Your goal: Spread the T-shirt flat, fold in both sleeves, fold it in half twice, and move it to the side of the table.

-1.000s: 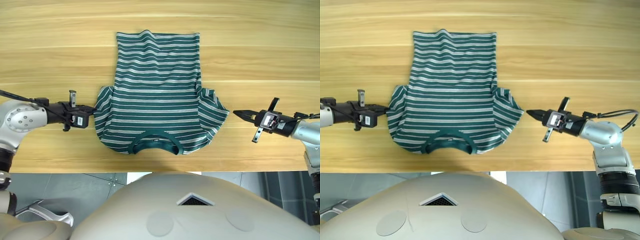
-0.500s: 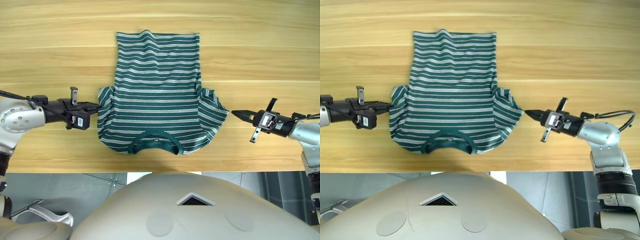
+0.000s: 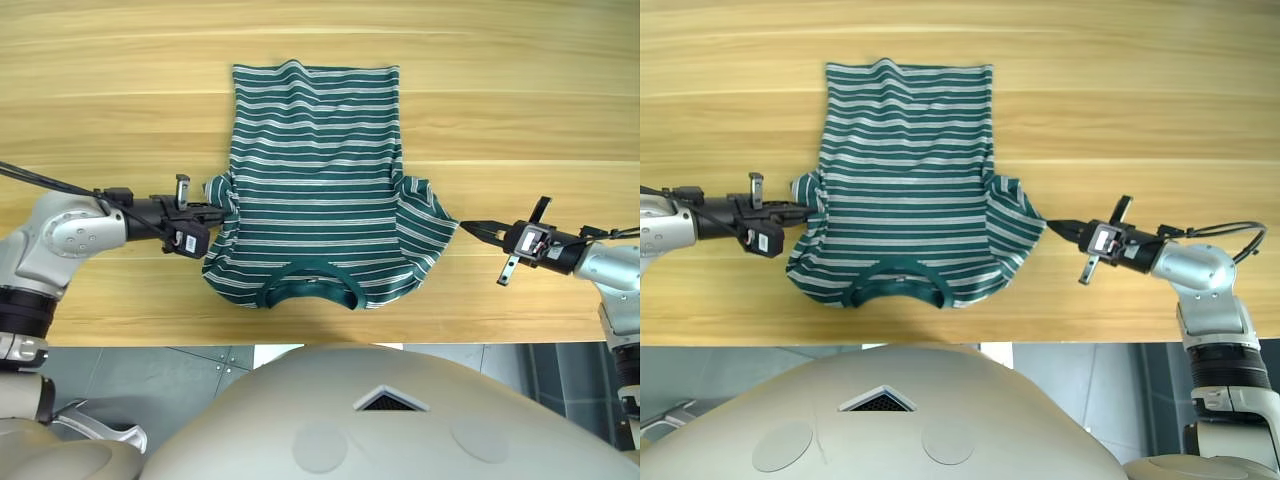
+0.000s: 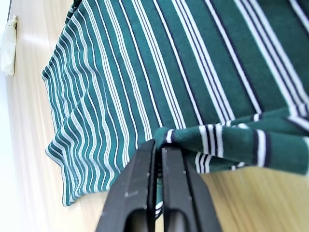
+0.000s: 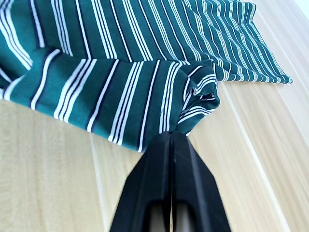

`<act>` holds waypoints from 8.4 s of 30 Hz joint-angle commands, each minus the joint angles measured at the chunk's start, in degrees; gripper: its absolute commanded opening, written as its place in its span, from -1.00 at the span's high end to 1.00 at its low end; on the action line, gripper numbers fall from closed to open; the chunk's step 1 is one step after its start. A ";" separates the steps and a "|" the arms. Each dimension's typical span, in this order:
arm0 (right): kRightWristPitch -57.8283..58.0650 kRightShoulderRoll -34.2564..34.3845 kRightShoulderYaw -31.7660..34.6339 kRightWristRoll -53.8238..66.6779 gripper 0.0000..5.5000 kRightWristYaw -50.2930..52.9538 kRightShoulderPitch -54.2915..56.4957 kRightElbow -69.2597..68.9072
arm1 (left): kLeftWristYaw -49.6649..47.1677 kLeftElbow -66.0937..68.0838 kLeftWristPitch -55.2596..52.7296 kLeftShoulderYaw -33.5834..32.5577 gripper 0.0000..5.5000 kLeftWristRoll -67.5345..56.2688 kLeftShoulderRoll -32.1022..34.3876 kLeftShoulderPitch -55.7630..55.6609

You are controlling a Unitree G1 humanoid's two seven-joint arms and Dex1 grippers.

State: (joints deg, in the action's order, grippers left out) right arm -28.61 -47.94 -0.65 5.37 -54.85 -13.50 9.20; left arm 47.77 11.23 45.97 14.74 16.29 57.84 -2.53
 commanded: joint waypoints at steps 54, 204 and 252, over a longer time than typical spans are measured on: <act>0.62 2.02 -0.66 -0.29 1.00 0.21 0.08 -1.20 | 2.20 -5.06 -10.37 5.69 0.44 4.25 -9.06 -8.27; 4.25 6.27 -13.93 -11.04 0.99 6.40 12.28 -7.99 | -11.13 30.33 -1.97 7.32 -0.96 7.29 -20.57 -23.87; 6.51 19.05 -24.14 -15.46 0.41 4.13 26.37 9.36 | -10.15 28.92 -2.54 6.33 -0.96 6.05 -20.20 -24.09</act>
State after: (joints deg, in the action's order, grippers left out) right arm -22.44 -28.61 -25.16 -10.73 -49.98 13.23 19.22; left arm 37.84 40.40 43.89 21.59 21.25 36.02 -25.71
